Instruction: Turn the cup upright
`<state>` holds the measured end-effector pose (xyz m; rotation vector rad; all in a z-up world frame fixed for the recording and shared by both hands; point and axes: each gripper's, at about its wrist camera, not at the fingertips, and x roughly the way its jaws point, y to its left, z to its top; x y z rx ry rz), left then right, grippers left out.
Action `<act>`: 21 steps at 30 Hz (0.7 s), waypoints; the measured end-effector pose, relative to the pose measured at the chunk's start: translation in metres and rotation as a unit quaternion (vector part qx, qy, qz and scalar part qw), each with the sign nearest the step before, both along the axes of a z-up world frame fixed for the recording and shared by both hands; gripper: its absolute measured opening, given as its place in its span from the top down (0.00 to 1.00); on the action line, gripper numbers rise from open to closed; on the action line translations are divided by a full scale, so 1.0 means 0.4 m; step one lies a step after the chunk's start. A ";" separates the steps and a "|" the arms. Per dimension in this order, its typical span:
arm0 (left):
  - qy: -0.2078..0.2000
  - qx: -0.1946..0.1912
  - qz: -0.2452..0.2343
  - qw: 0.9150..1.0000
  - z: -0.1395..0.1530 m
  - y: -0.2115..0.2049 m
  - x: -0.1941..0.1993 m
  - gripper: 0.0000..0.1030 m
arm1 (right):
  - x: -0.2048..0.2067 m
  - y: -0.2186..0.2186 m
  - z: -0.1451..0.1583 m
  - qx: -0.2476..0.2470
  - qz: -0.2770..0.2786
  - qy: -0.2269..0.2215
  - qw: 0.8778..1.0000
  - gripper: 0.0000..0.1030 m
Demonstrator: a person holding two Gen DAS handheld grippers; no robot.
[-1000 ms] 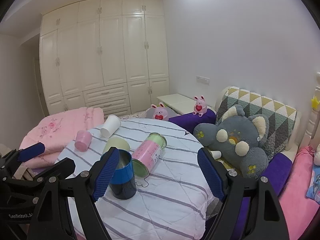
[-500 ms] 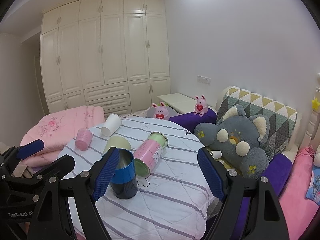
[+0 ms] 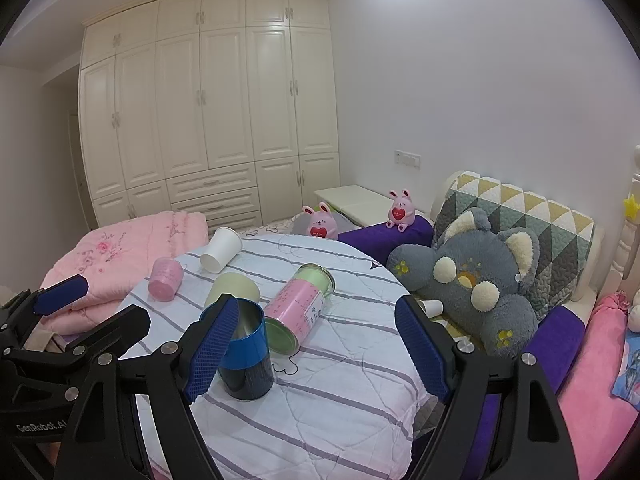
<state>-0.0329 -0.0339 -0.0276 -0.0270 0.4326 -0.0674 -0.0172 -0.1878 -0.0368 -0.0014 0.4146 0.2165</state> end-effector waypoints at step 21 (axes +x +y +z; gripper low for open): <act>0.016 0.005 -0.001 1.000 -0.026 0.008 0.019 0.00 | 0.027 -0.008 -0.027 0.004 -0.001 0.019 1.000 0.21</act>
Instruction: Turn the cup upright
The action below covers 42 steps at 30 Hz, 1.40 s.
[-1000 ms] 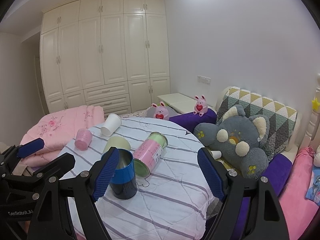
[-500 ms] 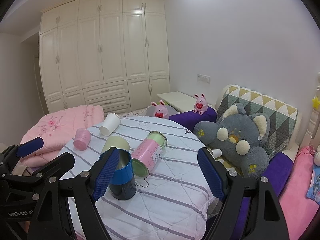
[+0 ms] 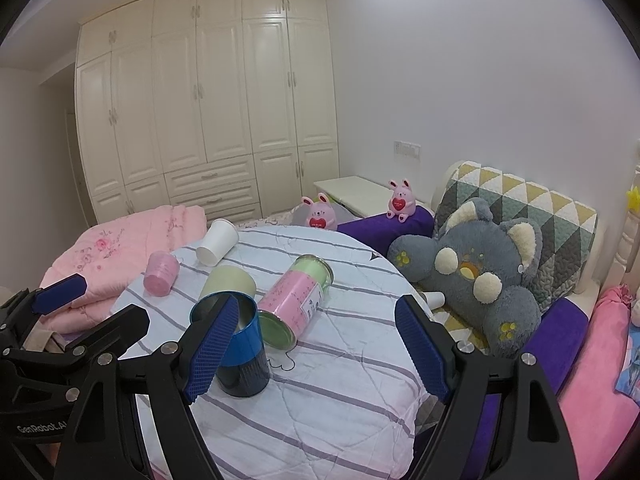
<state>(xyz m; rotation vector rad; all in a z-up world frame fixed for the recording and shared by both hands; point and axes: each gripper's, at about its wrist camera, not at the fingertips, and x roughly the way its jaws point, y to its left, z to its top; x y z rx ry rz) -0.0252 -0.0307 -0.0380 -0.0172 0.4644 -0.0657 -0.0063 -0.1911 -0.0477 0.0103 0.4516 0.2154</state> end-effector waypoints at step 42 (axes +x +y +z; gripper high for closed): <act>0.020 0.014 0.006 1.000 -0.033 0.008 0.030 0.00 | 0.042 -0.008 -0.025 0.002 0.001 0.025 1.000 0.21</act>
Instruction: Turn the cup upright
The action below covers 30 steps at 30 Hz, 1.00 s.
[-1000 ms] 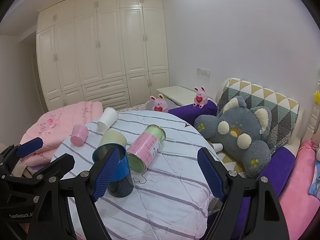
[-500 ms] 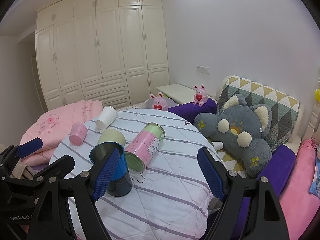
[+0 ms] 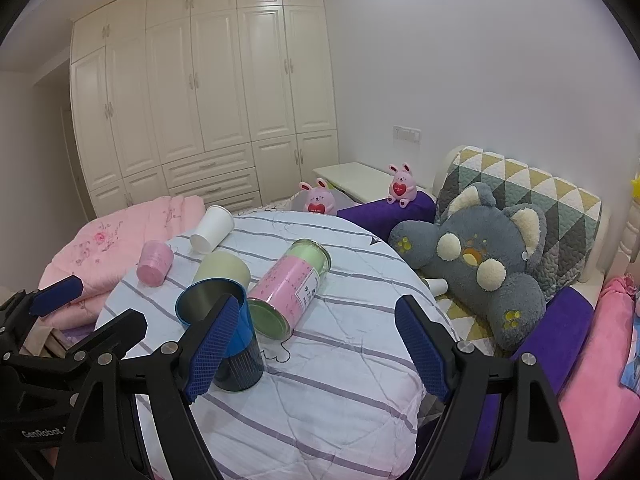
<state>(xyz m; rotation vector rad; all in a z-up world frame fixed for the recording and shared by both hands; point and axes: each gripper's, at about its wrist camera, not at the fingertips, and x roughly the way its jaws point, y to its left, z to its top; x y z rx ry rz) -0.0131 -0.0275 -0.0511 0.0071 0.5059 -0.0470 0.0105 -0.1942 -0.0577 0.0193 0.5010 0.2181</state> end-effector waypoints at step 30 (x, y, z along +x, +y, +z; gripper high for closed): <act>-0.011 0.015 0.005 1.000 0.013 -0.009 0.014 0.00 | 0.002 0.001 0.002 -0.004 0.000 -0.001 1.000 0.21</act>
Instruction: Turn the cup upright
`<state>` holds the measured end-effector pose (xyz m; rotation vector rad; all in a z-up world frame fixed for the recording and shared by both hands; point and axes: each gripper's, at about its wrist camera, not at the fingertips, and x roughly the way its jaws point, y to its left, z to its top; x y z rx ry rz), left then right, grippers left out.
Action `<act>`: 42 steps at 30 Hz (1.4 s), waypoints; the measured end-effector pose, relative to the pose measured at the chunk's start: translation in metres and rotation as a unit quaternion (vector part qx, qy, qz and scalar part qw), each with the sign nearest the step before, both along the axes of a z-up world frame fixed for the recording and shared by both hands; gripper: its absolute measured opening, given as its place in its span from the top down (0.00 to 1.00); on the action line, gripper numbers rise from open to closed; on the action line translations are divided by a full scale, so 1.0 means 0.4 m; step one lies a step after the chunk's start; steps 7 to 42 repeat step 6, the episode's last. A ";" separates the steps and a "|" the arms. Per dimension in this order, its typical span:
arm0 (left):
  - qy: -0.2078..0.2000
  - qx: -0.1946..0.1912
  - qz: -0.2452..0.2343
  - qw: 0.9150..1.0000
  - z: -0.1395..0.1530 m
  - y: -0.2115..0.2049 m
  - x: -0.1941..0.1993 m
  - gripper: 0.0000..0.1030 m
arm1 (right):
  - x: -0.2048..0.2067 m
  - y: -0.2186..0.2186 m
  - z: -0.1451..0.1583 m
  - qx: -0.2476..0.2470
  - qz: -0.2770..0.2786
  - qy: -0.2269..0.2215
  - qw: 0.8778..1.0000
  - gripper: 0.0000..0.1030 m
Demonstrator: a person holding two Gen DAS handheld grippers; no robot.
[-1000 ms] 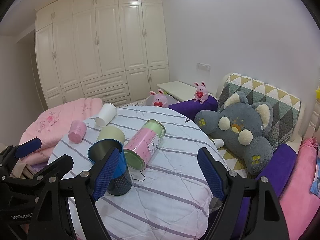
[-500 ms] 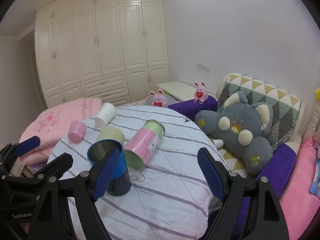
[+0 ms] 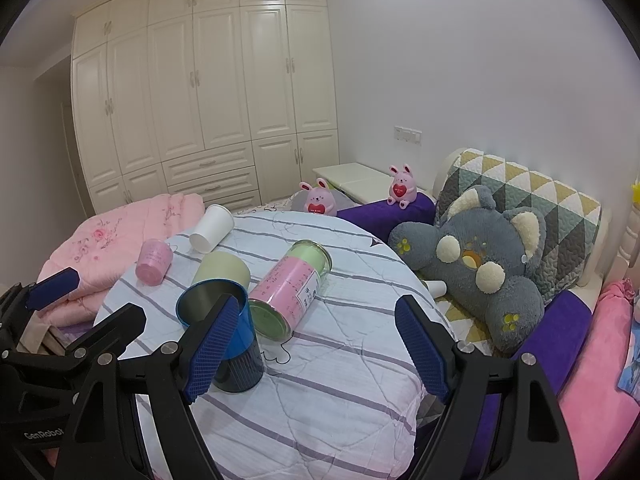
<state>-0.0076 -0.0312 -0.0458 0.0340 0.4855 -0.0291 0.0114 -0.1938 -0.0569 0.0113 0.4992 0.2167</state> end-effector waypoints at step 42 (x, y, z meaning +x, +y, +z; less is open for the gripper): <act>0.003 0.002 0.000 1.000 -0.001 0.002 0.001 0.00 | 0.002 0.004 0.002 -0.003 0.001 0.001 1.000 0.21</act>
